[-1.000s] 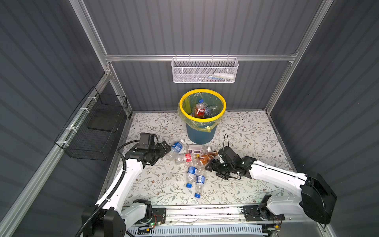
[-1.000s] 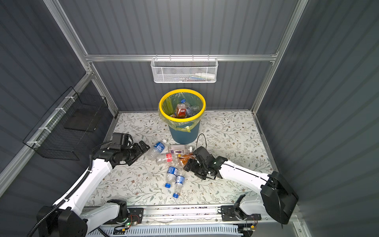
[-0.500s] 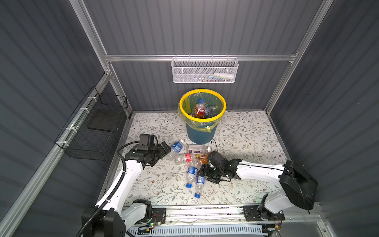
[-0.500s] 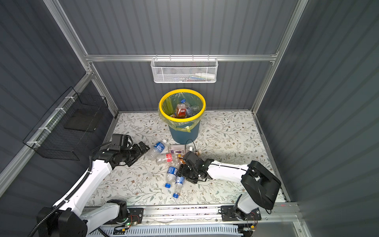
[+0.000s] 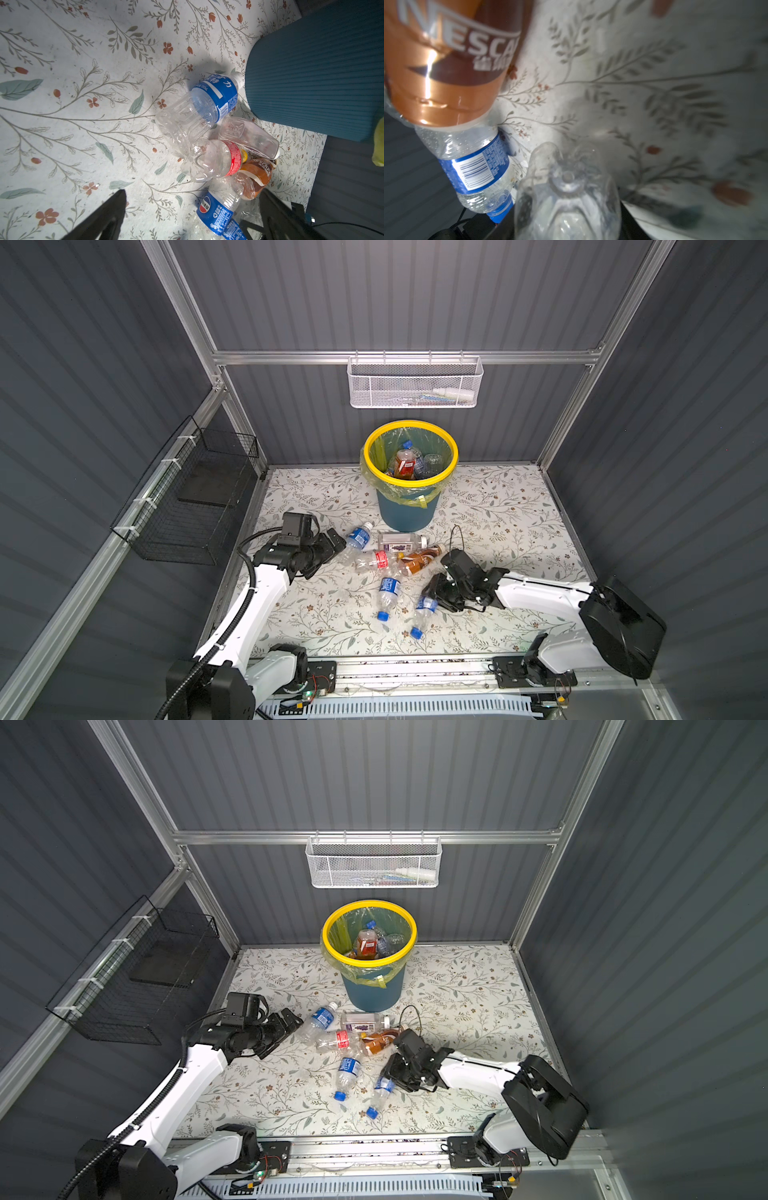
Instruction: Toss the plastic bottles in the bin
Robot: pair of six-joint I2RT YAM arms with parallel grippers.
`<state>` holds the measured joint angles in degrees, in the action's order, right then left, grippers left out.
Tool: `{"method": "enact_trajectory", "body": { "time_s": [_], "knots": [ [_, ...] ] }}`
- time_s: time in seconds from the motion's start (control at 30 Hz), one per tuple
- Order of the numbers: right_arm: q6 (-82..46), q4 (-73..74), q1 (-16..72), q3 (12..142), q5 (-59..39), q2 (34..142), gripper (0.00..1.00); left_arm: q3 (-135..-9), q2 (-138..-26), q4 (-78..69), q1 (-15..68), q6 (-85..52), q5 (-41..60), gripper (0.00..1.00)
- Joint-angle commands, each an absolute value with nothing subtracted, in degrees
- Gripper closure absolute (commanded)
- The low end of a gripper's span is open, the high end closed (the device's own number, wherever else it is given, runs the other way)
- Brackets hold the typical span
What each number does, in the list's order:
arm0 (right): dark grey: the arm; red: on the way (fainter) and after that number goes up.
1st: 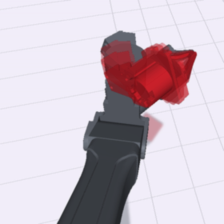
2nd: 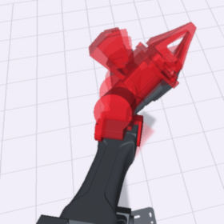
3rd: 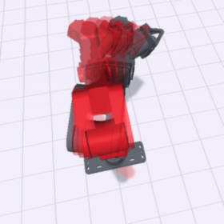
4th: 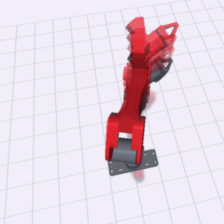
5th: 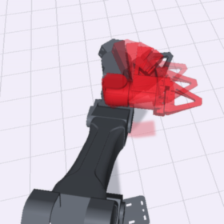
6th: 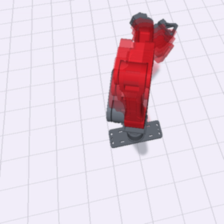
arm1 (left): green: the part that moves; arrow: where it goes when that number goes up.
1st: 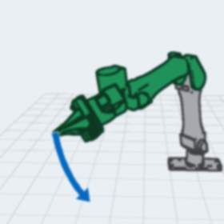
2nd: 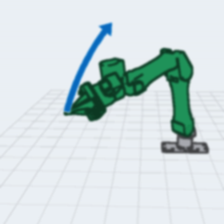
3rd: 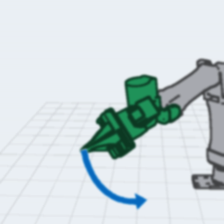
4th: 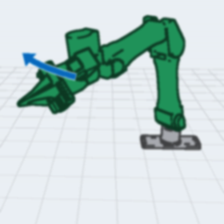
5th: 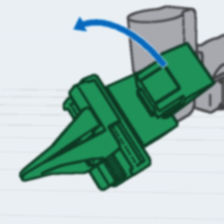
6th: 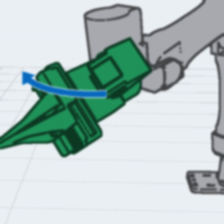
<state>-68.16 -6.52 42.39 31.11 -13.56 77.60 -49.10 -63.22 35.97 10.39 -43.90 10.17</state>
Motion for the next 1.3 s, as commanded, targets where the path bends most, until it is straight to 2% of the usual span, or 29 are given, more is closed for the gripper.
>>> {"method": "enact_trajectory", "body": {
  "time_s": [0.0,0.2,0.37,0.47,0.57,0.73,0.87,0.97,1.03,1.1,1.27],
  "knots": [
    [-65.3,-11.9,38.3,27.9,-11.5,73.5,0.50,-48.5,-63.2,36.5,10.1,-42.5,11.1,0.00],
    [-60.0,-18.5,27.0,24.0,-11.9,63.1,0.54,-48.5,-63.7,36.9,9.9,-42.4,10.7,0.00],
    [-56.1,-24.8,19.4,25.4,-14.1,55.6,0.54,-48.6,-63.8,37.3,9.9,-42.4,10.5,0.00],
    [-53.9,-29.6,16.0,30.5,-15.6,51.6,0.54,-49.2,-63.7,38.1,9.8,-42.2,10.3,0.00],
    [-51.8,-33.5,14.6,42.2,-16.3,50.8,0.54,-49.8,-63.5,38.6,9.9,-42.1,10.0,0.00],
    [-50.2,-32.6,15.1,71.4,-21.3,61.9,0.53,-50.7,-63.2,38.8,9.9,-42.7,10.4,0.00],
    [-49.2,-31.9,16.2,99.4,-23.2,81.7,0.48,-51.5,-62.6,38.8,9.9,-43.3,10.9,0.00],
    [-47.8,-41.7,16.0,118.8,-27.3,96.7,0.27,-52.1,-62.2,38.9,9.9,-43.6,11.4,0.00],
    [-45.6,-48.1,16.2,125.8,-27.7,100.6,0.16,-52.6,-61.9,39.1,9.8,-43.5,11.5,0.00],
    [-43.5,-49.0,16.0,122.0,-23.4,96.8,0.08,-52.5,-61.4,39.5,9.7,-43.3,11.5,0.00],
    [-42.8,-45.4,11.6,100.8,-20.1,78.8,0.08,-50.3,-60.0,39.0,9.1,-43.7,12.4,0.00]
  ]
}}
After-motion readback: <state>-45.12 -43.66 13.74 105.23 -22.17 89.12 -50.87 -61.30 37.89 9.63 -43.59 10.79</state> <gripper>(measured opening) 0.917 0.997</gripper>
